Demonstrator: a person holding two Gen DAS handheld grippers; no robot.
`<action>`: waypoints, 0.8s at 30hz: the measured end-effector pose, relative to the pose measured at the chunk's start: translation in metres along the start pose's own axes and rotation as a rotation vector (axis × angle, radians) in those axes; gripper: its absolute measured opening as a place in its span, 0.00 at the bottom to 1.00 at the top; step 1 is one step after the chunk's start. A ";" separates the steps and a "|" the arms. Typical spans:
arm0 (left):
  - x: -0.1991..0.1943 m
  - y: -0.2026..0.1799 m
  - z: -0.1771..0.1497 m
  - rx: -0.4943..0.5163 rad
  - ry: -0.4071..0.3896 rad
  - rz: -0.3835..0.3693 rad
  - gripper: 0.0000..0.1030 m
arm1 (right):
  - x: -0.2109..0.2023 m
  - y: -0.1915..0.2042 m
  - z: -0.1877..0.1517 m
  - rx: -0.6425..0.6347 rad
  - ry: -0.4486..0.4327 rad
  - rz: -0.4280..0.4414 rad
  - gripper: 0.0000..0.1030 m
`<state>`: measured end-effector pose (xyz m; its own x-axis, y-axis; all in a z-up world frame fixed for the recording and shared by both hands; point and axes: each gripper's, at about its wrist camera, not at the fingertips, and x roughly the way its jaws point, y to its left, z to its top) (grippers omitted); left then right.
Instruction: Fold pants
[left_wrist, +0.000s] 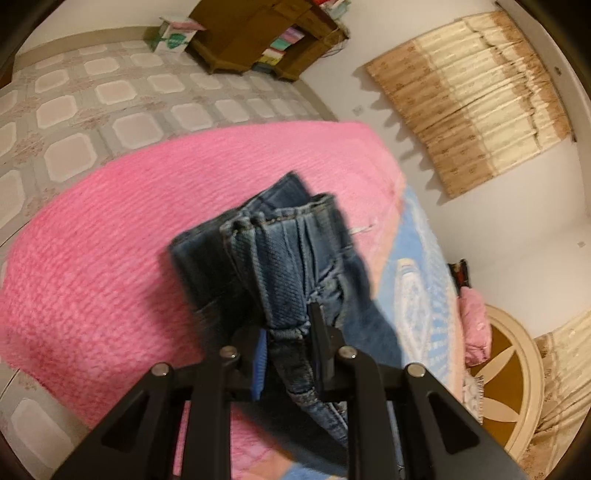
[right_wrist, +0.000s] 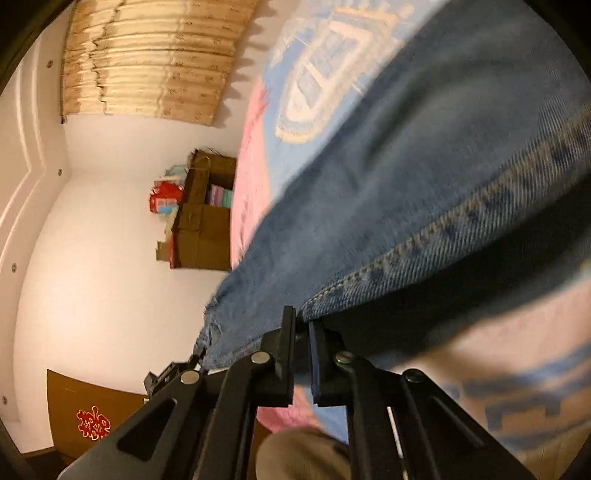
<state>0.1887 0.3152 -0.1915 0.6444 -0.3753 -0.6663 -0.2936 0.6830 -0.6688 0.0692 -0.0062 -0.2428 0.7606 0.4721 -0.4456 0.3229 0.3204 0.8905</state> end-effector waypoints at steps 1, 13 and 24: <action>0.004 0.006 -0.003 -0.009 0.009 0.008 0.19 | 0.004 -0.007 -0.007 0.003 0.021 -0.025 0.05; 0.004 0.027 -0.011 0.013 -0.008 0.154 0.39 | 0.028 -0.006 -0.005 -0.136 0.080 -0.135 0.03; -0.065 -0.025 -0.026 0.286 -0.174 0.326 0.49 | -0.064 0.011 0.050 -0.180 -0.202 -0.202 0.03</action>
<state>0.1357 0.3069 -0.1400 0.6671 -0.0185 -0.7448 -0.3099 0.9022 -0.3000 0.0521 -0.0745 -0.2000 0.7932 0.2176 -0.5687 0.3880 0.5393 0.7474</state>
